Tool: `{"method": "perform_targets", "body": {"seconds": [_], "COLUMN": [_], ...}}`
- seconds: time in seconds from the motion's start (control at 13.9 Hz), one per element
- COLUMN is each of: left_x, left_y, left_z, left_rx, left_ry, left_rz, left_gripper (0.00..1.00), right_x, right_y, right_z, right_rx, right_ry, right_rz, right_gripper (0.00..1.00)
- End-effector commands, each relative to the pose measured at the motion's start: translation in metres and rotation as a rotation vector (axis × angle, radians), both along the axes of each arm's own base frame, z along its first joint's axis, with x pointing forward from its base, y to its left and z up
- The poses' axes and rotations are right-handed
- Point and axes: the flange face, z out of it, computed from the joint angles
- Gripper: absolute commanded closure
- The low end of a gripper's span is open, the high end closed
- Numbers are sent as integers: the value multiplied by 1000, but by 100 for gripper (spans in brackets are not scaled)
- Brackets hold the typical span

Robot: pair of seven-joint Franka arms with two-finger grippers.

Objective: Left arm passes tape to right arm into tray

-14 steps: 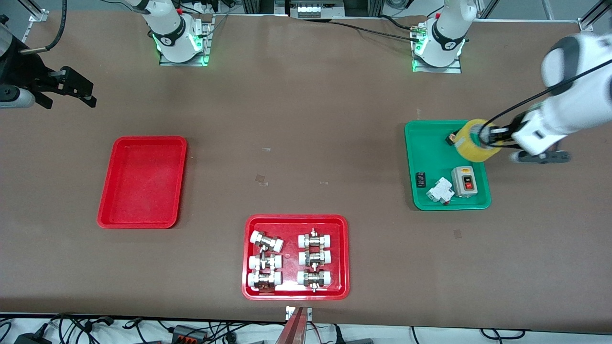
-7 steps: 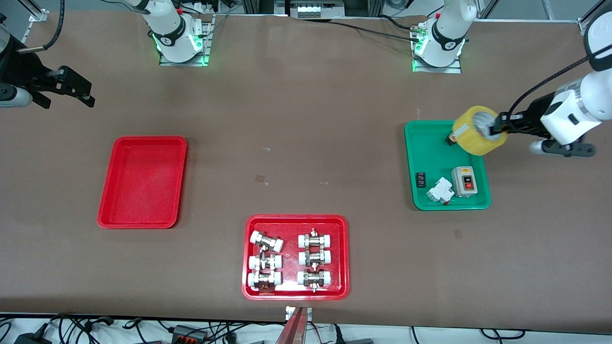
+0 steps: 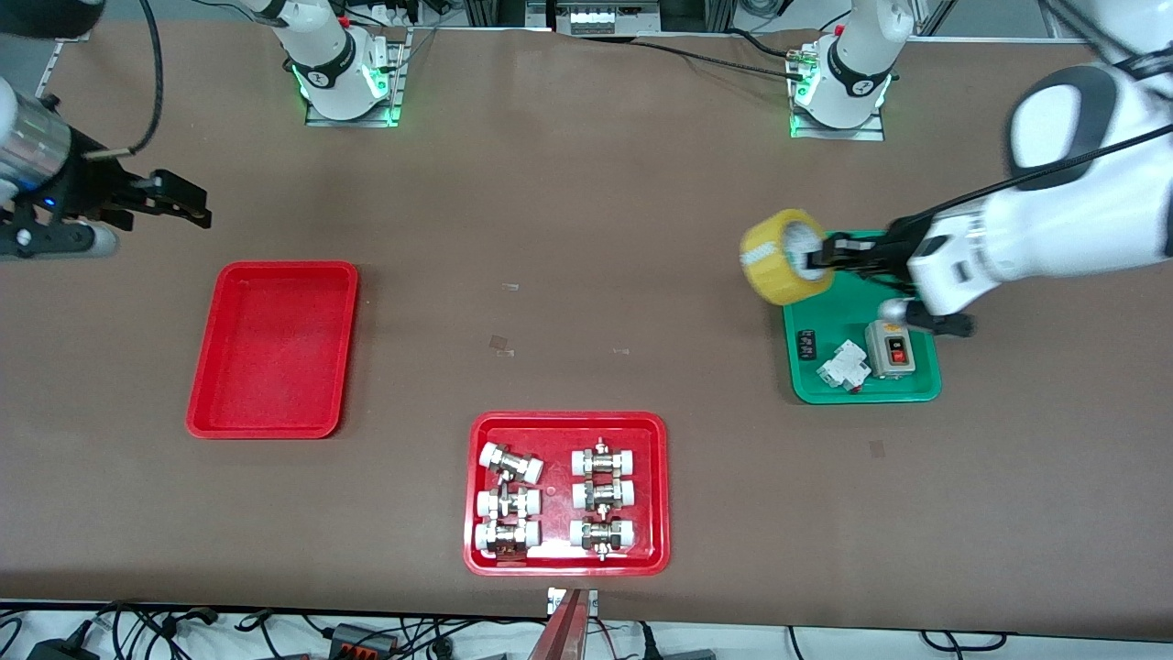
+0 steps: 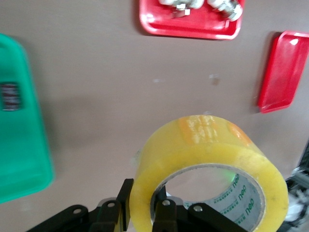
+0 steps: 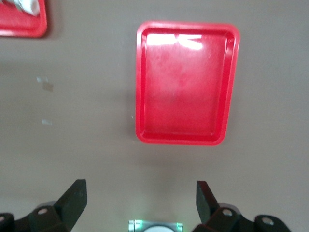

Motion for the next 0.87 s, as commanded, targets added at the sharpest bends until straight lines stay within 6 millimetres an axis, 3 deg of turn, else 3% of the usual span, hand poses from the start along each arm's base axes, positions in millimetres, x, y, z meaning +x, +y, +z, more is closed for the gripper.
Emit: {"method": "perform_targets", "body": {"seconds": [0.0,0.14,0.36,0.58,0.79], "left_x": [12,12,6,0,-11], "left_y": [-88,-150,-218,-266,-320], "left_z": [-9,-23,-36,-52,-76], "left_rx": [-7,43,78,-8,-94], "left_ry": [94,178,251,335,365], "left_rz": [113,248,456,637,932], "left_gripper": [100,100,100,100,100], "right_x": [3,8,24,41,59], "right_y": [2,5,12,26,38], "right_z": [-8,-16,-42,-69,-89], "right_rx": [47,242,496,685,837], "right_ry": [48,76,136,180,176], "right_rz": [34,-5,-66,-103,-144], "right_gripper": [0,0,0,0,0]}}
